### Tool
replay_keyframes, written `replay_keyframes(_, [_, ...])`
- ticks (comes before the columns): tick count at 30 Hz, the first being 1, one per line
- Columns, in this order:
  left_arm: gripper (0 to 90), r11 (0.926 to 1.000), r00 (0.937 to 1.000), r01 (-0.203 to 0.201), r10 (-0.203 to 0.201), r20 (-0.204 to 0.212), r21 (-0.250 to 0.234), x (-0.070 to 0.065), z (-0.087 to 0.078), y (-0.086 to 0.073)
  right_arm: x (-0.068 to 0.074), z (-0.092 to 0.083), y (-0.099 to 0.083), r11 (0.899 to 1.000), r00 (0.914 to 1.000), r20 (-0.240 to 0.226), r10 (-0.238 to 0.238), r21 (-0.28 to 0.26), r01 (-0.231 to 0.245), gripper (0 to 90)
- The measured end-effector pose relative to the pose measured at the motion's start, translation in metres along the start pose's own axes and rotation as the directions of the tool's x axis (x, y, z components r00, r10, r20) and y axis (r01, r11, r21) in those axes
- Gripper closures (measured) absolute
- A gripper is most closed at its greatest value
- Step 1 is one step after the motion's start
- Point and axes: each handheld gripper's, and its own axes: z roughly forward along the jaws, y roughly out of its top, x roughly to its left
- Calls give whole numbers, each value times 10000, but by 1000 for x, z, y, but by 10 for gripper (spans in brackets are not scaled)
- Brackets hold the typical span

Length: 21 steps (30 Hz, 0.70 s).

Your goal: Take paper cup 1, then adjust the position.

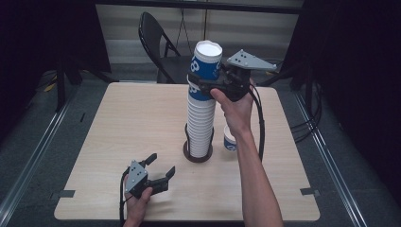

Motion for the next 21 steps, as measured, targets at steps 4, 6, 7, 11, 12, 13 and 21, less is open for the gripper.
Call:
replay_keyframes(4, [172,10000,10000,43,-43,-4,-11,0,0,0,0,2,3,9999,10000,70,33,-131,-32,210])
replay_keyframes(6, [172,10000,10000,-19,19,17,30,0,0,0,1,1,6,9998,10000,-12,24,-206,-25,211])
replay_keyframes(7, [172,10000,10000,-78,78,25,60,0,1,0,1,1,7,9997,10000,-25,26,-244,-27,210])
replay_keyframes(11, [171,10000,10000,-42,42,28,40,0,1,0,0,0,9,9992,9999,48,121,-381,-119,211])
replay_keyframes(12, [172,10000,10000,-29,29,35,24,0,0,0,0,-1,9,9988,9999,42,144,-473,-142,211])
replay_keyframes(13, [172,10000,10000,28,-28,8,0,0,0,0,0,-1,9,9985,9998,29,180,-515,-178,211])
replay_keyframes(21, [172,10000,10000,37,-37,-23,-34,0,0,0,4,-3,8,9975,9999,-25,169,-682,-170,211])
